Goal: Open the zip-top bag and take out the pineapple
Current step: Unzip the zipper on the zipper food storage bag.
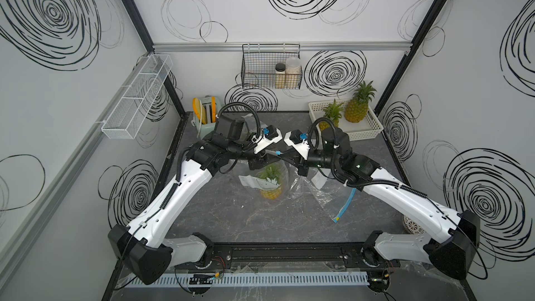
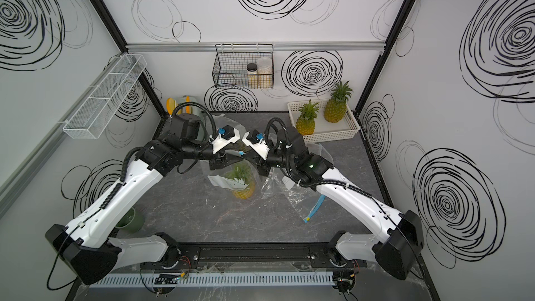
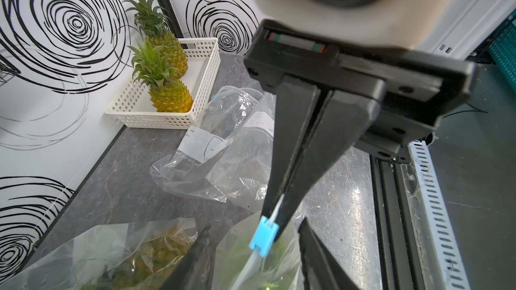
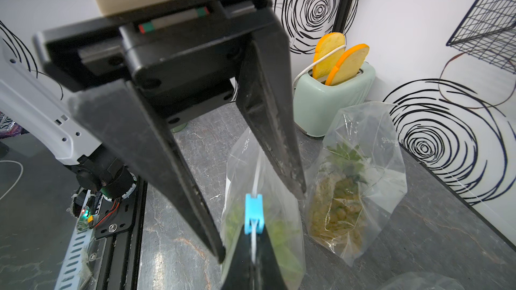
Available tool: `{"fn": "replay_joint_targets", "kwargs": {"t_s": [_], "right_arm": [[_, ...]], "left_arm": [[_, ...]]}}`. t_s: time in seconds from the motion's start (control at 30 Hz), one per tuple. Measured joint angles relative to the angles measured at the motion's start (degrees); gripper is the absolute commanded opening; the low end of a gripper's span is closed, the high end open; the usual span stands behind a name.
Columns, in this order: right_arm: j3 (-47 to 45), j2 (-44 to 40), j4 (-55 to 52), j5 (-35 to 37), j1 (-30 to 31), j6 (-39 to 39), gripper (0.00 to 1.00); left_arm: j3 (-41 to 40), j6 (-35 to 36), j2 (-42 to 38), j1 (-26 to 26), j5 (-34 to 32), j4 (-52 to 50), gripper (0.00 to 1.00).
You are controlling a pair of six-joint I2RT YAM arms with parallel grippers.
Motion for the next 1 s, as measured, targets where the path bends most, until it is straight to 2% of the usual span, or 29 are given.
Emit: {"fn": "replay_joint_targets", "kwargs": {"t_s": [0.47,0.73,1.0], "right_arm": [[-0.3,0.2,0.7,1.0,-0.7,0.0,0.00],[-0.6,0.2,1.2,2.8,-1.1,0.5,0.00],[-3.3,-2.1,3.8,2.8,-2.9,4.3,0.00]], "left_arm": [[-0.1,-0.2,0.0,0.2,1.3,0.3,0.11],[-0.9,-0.9,-0.3,0.2,0.2,1.7,0.06],[-1.0,-0.9,-0.9,-0.2,-2.7,2.0,0.05]]}}
